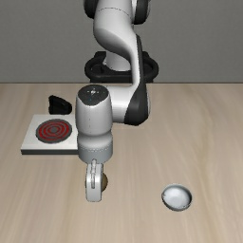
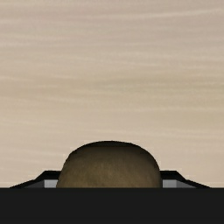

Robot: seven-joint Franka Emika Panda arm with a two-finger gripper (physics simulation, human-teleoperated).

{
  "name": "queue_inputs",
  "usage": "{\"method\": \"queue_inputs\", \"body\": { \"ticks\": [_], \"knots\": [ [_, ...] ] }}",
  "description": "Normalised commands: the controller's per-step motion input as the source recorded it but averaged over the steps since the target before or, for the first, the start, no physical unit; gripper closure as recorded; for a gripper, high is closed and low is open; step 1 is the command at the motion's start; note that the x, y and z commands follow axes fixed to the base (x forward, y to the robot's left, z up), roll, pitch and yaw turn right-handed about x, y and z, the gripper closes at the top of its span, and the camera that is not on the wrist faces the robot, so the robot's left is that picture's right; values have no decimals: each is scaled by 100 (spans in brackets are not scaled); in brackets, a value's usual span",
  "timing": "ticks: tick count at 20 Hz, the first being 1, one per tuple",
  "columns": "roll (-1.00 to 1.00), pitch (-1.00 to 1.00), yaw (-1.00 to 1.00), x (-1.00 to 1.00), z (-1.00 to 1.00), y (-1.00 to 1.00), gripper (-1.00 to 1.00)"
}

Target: Pick up the kiwi and place it on the white bowl with the stove turned on

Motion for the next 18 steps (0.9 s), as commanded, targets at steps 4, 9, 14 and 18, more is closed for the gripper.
{"method": "queue_inputs", "body": {
  "ticks": [4,9,14,18],
  "knots": [
    [0,0,0,0,0,100,100],
    [0,0,0,0,0,100,100],
    [0,0,0,0,0,100,100],
    [0,0,0,50,0,50,100]
  ]
}}
